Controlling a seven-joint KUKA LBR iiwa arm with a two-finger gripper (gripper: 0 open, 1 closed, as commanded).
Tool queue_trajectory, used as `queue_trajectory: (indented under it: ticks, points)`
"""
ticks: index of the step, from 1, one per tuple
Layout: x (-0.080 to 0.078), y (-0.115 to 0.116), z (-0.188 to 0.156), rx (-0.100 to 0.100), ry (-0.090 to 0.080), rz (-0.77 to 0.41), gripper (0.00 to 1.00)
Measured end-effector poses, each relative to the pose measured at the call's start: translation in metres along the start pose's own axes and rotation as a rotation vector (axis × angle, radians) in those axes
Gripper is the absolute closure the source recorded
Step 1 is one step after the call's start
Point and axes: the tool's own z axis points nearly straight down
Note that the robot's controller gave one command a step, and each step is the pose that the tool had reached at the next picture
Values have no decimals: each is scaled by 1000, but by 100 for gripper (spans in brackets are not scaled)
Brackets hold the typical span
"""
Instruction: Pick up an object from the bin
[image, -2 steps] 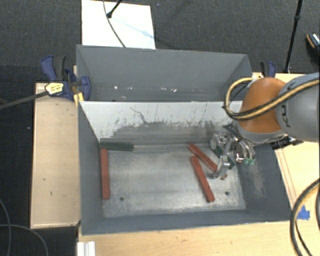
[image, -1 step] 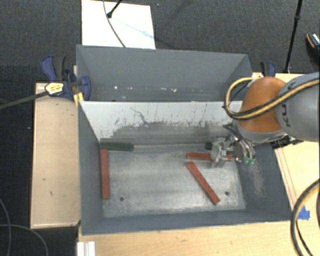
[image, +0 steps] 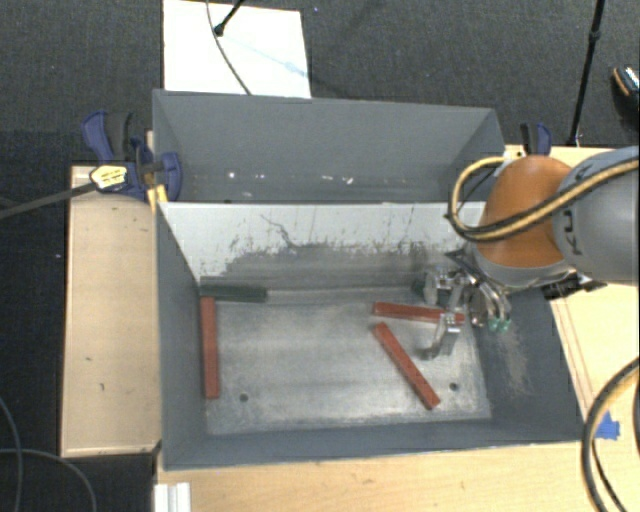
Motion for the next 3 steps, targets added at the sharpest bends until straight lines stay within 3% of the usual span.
queue_trajectory:
  ticks: [1,2,3]
  points:
    - [-2,-6,0,-1,-7,327,0]
    - [-3,-6,-3,0,-11,321,100]
    - [1,-11,-11,-1,-9,329,100]
